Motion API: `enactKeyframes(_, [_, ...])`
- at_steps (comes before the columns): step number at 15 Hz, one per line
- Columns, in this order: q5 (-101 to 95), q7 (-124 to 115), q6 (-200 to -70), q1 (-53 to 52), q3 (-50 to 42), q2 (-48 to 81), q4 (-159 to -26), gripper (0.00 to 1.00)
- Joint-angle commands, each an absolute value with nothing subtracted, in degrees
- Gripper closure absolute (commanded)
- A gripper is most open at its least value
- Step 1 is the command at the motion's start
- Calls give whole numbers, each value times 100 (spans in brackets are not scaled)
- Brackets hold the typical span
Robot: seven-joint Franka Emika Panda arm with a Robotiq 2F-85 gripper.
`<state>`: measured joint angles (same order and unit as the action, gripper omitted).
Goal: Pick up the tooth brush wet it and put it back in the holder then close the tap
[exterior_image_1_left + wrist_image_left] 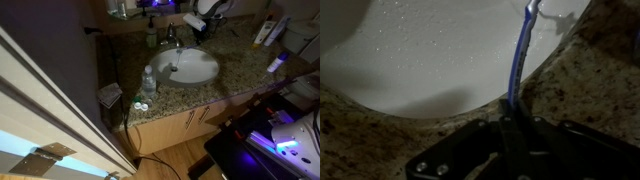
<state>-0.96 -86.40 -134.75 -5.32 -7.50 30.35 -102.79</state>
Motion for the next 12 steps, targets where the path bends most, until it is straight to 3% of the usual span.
enactKeyframes(1, [-495, -8466, -13327, -532, -943, 2599, -10585, 98])
enactKeyframes(8, [-1352, -8696, -13455, -196, -1549, 1626, -11398, 98])
enactKeyframes(9, [-1230, -8667, -13425, -227, -1375, 1961, -10992, 91])
enactKeyframes(11, [-1309, -8666, -13425, -93, -1462, 1777, -11170, 91])
enactKeyframes(12, [-1315, -8666, -13426, -64, -1469, 1742, -11208, 98])
